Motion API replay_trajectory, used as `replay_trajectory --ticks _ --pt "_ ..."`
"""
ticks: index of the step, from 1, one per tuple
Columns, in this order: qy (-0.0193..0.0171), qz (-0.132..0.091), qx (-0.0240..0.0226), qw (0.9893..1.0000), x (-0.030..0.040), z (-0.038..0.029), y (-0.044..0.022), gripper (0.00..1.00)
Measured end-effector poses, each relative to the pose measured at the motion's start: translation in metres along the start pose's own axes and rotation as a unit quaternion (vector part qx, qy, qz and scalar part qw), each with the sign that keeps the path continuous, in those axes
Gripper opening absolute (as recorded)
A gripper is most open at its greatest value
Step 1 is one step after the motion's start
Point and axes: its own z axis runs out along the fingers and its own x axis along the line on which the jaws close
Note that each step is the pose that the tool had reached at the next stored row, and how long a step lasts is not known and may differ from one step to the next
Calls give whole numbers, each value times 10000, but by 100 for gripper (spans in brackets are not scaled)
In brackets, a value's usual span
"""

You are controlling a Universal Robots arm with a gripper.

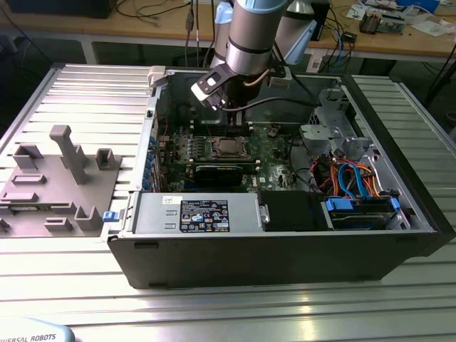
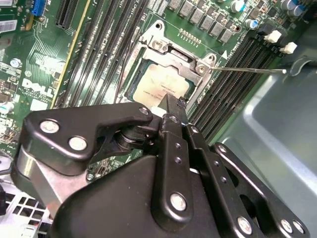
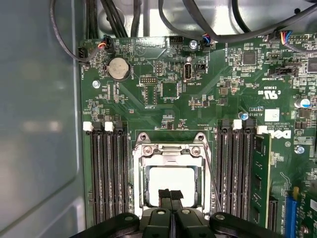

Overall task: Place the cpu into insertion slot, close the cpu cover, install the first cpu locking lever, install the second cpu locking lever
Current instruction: 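Close the cpu cover, then install the first cpu locking lever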

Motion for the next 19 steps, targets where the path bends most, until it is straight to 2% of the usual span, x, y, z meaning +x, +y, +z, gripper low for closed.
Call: replay_trajectory --ticks 6,11,19 --pt "5 0 0 10000 8 -119 -9 11" --pt "14 -1 0 10000 12 -188 -13 11" --pt "19 -1 0 10000 12 -193 -14 11"
